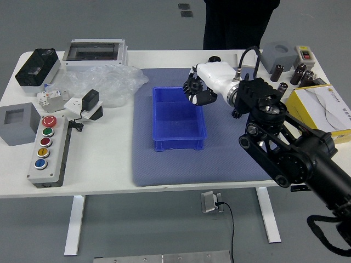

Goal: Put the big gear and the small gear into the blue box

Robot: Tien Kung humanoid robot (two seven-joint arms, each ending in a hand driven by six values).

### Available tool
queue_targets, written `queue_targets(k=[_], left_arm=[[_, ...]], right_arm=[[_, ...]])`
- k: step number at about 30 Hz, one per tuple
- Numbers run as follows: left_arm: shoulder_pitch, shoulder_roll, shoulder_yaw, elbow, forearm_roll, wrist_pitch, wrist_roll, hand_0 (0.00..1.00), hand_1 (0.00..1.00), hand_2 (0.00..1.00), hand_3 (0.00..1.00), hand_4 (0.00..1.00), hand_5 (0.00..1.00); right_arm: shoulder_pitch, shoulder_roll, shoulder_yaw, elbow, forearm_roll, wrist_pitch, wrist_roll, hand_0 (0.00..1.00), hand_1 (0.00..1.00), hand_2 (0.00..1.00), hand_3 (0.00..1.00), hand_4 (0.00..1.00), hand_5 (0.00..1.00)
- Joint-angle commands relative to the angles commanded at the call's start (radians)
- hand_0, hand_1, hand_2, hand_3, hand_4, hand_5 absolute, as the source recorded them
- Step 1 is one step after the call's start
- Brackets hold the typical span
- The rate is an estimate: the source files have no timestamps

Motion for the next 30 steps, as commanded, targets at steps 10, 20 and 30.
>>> queue_targets(k=[10, 20, 30], left_arm=[[-0.002, 0.001, 0.003, 0.000, 0.004, -0.001, 0.002, 0.814, 0.816, 0.818, 0.767, 0.508, 0.138], [-0.004, 0.000, 0.004, 0.000, 0.008, -0.002, 0.004, 0.814, 0.817, 0.817, 0.767, 0.509, 0.137], [-0.008, 0.002, 0.004, 0.000, 0.007, -0.001, 0.003, 0.814, 0.817, 0.817, 0.766, 0.507, 0.139]], right_arm=[[0.004, 0.036, -0.028, -0.046, 0.037, 0.053, -0.021, 0.782, 0.698, 0.795, 0.998, 0.837, 0.532], [0.009, 0.034, -0.019, -0.049, 0.039, 0.080, -0.030, 0.857, 0.766, 0.912, 0.998, 0.896, 0.586], [0.000, -0.023, 0.020, -0.014, 0.034, 0.040, -0.031, 0.811, 0.713, 0.826, 0.966, 0.876, 0.577]])
